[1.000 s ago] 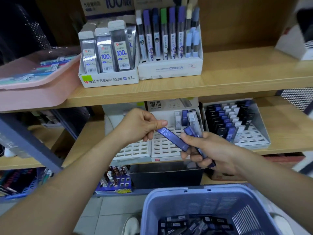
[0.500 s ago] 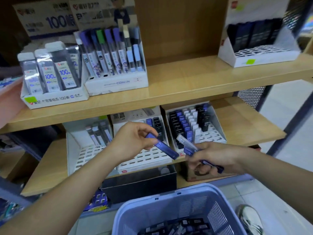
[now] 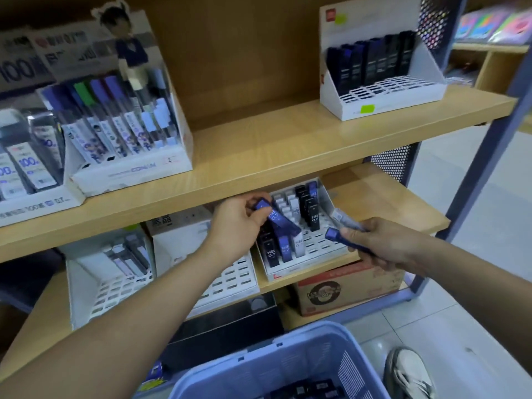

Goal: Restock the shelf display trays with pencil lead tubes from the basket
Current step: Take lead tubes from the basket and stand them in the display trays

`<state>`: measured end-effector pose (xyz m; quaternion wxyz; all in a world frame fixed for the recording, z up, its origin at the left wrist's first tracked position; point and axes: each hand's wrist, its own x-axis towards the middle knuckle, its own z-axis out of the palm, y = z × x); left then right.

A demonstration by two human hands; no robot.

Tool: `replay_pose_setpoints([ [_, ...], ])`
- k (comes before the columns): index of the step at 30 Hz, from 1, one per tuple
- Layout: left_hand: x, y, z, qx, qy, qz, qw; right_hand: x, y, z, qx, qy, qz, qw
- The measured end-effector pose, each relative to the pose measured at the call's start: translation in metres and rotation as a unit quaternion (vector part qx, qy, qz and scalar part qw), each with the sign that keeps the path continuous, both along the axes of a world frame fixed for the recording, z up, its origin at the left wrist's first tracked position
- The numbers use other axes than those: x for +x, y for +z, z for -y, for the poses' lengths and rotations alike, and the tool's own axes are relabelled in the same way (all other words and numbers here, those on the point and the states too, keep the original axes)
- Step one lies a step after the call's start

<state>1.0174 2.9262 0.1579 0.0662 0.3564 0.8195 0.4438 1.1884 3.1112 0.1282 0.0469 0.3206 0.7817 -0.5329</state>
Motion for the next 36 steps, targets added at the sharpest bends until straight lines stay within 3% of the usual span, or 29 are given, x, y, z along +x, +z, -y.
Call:
replay_pose_setpoints([
  [4,0.001,-0.008,-0.038,-0.021,0.008,-0.019,1.0,0.004,-0.004,-0.009,-0.071,-0.027,-0.031,0.997],
  [13,-0.022,-0.025,-0.079,-0.185,-0.01,-0.123,0.975,0.01,-0.004,-0.027,-0.129,-0.127,-0.064,0.981],
  [19,-0.026,-0.028,-0.088,-0.194,-0.007,-0.131,0.972,0.006,-0.004,-0.023,-0.13,-0.123,-0.076,0.981],
  [24,-0.027,-0.022,-0.09,-0.195,0.015,-0.087,0.977,0.005,-0.002,-0.022,-0.133,-0.131,-0.08,0.979],
  [31,-0.016,-0.022,-0.101,-0.138,0.04,0.068,0.987,0.003,-0.005,-0.027,-0.151,-0.183,-0.084,0.968],
  [36,-0.014,-0.024,-0.13,-0.167,0.078,0.035,0.982,0.001,-0.007,-0.027,-0.151,-0.196,-0.107,0.963],
])
